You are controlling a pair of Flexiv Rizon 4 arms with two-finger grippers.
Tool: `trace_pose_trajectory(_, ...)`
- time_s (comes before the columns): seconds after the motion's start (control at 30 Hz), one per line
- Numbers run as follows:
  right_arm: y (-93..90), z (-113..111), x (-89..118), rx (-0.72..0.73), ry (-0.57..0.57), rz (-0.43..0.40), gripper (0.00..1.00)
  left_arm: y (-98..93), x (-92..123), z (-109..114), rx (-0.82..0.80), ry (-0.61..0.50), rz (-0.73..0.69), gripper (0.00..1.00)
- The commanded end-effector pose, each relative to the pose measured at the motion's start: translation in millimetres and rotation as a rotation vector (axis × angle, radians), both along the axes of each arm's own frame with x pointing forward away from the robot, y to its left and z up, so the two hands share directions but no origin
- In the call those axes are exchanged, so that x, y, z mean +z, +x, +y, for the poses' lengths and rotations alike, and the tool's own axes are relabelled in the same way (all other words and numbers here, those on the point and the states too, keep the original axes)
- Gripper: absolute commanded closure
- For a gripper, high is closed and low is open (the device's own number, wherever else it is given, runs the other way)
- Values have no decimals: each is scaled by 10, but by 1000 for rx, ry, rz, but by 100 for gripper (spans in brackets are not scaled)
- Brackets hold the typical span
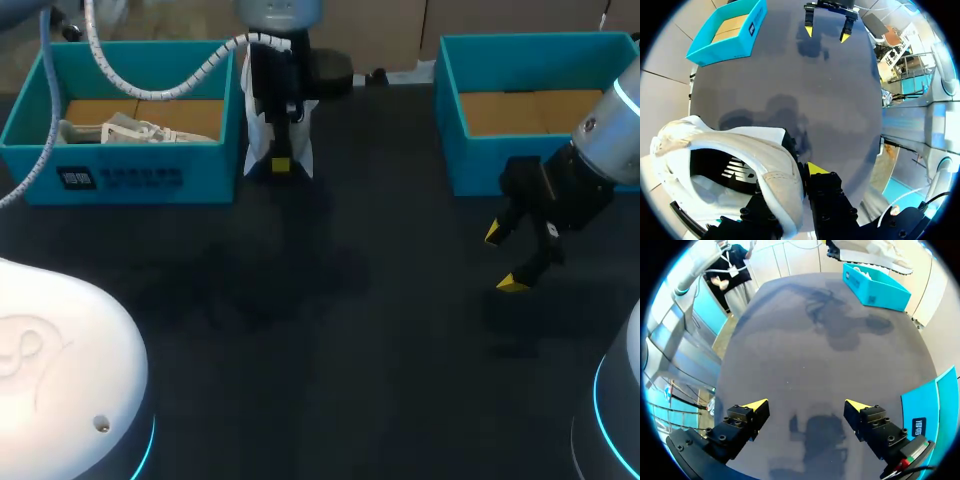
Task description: Take the shoe out of the shoebox, open the shoe tongue, remove and reinsert the insole, then place the shoe into the shoebox
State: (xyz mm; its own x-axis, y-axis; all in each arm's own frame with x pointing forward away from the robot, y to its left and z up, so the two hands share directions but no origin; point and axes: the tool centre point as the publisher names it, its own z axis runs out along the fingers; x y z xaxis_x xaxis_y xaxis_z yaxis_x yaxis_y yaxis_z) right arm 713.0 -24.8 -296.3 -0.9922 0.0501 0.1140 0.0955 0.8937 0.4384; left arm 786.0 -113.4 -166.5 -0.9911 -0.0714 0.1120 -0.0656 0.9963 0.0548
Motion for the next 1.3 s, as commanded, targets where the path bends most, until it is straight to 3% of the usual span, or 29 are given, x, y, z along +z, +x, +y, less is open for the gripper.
trace_pose_trajectory(0.03,-10,0,-5,0,-2,-2,0,-5,7,10,0,-1,-3,100)
trace_pose_trajectory(0.13,-10,0,-5,0,-2,-2,0,54,10,75,-17,-6,20,100)
trace_pose_trajectory(0.3,-10,0,-5,0,-2,-2,0,386,266,496,-50,9,-67,100)
trace_pose_trajectory(0.53,-10,0,-5,0,-2,-2,0,737,467,1016,-34,-4,-74,100)
trace_pose_trajectory(0.83,-10,0,-5,0,-2,-2,0,1553,478,1744,5,-25,-72,100)
trace_pose_trajectory(1.3,-10,0,-5,0,-2,-2,0,1553,478,1744,5,-25,-72,100)
